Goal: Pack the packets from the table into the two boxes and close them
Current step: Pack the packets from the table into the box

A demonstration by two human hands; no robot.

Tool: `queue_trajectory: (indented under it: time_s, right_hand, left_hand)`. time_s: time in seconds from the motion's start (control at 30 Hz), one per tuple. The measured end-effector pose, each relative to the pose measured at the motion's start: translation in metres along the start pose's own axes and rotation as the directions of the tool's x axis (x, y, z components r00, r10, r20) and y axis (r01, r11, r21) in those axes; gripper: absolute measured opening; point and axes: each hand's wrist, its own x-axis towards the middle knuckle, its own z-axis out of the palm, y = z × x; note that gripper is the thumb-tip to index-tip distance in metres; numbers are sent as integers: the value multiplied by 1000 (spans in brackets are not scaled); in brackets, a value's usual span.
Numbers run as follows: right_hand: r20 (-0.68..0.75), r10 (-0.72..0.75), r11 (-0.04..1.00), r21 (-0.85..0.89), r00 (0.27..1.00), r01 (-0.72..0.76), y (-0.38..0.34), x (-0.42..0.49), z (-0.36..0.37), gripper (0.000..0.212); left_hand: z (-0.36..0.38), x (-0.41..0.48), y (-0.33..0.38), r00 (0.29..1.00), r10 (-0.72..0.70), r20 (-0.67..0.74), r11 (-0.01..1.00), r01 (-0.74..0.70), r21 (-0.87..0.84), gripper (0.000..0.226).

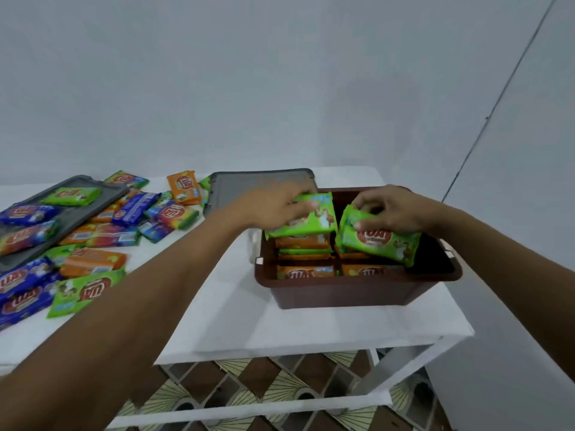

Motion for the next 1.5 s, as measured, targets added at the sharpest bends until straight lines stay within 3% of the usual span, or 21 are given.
queue_trajectory:
  time_s: [0.13, 0.2, 0.3, 0.43, 0.57, 0.87, 0.97, 1.07, 1.13, 1.23, 1.5]
  right_hand:
    - [237, -64, 982, -159, 969, 103, 19, -7, 17, 16]
    - [288, -66, 942, -297, 955, 155, 25, -7, 27, 22]
    - [323, -91, 850, -469, 942, 242, 28, -10, 32, 25]
    - [339, -88, 830, -494, 937, 257, 25, -18, 28, 26]
    - [350, -63, 826, -507, 934, 246, 24, -18, 27, 27]
    - [401, 7, 879, -439, 916, 185, 26, -14, 26, 20]
    - [356, -33, 871, -449, 934, 201, 27, -14, 27, 15]
    - [220, -121, 831, -512, 968, 220, 27, -12, 24, 17]
    - [148, -168, 766, -603, 975, 223, 26, -8, 20, 22]
    - [189, -89, 700, -687, 978, 197, 26, 3, 15, 39]
    - [192, -19, 758, -637, 981, 139, 30, 16, 15, 46]
  left_hand:
    - [37, 14, 8, 953, -3, 302, 990, -41, 138, 23]
    - [52, 14, 9, 919, -64, 390, 979, -18, 205, 28]
    - [61, 14, 6, 905, -122, 407, 964, 11, 266, 28]
    - [61, 15, 10, 883, -165, 440, 960, 41, 278, 27]
    - [62, 15, 10, 891, -182, 415, 958, 65, 280, 37]
    - [60, 10, 11, 888, -208, 410, 941, 67, 333, 31]
    - [58, 8, 10, 938, -155, 311, 939, 41, 342, 31]
    - [56, 12, 6, 987, -73, 145, 939, 20, 343, 29]
    - [54, 17, 5, 992, -78, 95, 889, 26, 457, 39]
    - [53, 26, 2, 984, -140, 114, 797, 44, 602, 57]
    - [58, 34, -9, 968, -239, 72, 727, 130, 674, 59]
